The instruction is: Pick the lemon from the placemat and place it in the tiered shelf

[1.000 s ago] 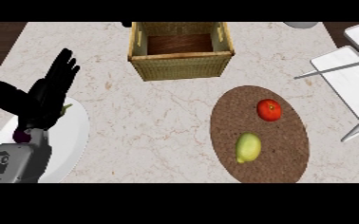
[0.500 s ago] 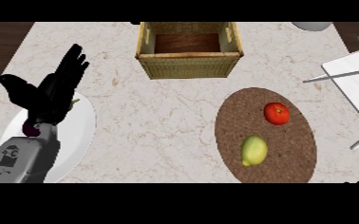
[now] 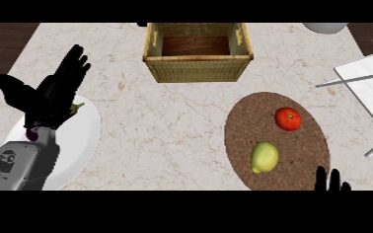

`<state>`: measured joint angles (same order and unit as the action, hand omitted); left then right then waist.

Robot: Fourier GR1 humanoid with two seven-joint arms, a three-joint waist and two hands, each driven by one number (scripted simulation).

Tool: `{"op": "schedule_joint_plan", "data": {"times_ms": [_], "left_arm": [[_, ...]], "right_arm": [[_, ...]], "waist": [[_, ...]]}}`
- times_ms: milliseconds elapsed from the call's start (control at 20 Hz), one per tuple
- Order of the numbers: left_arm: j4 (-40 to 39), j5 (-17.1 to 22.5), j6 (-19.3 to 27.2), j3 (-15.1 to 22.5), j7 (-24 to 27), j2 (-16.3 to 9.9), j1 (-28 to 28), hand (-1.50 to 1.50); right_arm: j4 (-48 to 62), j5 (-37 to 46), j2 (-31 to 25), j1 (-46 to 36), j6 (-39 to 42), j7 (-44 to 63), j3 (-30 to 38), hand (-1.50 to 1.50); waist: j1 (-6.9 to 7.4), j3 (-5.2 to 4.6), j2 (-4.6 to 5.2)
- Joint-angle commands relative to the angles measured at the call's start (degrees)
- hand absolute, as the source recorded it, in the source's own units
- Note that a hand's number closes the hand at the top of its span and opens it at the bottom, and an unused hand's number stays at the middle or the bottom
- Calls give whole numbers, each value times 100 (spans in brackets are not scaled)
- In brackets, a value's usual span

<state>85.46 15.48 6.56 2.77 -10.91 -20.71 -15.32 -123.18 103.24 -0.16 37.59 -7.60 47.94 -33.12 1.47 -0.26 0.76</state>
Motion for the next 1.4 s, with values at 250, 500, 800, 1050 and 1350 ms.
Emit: {"op": "schedule_joint_plan", "data": {"times_ms": [250, 500, 800, 1050, 1350], "left_arm": [[-149, -296, 268, 30, -166, 217, -311, 0], [-59, -302, 136, -24, 124, 313, 74, 0], [191, -399, 145, 18, -221, 346, 28, 0], [77, -350, -64, -170, 18, 326, 227, 0], [-208, -414, -138, -284, 79, 410, 2, 0]], "right_arm": [[1275, 256, 16, -2034, 1410, 2765, -1526, -150], [1761, -281, 4, -2571, 1229, 2824, -1143, -150], [1902, -562, 11, -2957, 1126, 2634, -703, -150], [2596, -600, 13, -2947, 504, 2602, -569, -150], [2871, -1149, 14, -3483, 562, 2141, 62, -150]], "waist": [[-145, 24, -65], [-123, 25, -69], [-136, 27, -79], [-142, 27, -79], [-153, 27, -72]]}}
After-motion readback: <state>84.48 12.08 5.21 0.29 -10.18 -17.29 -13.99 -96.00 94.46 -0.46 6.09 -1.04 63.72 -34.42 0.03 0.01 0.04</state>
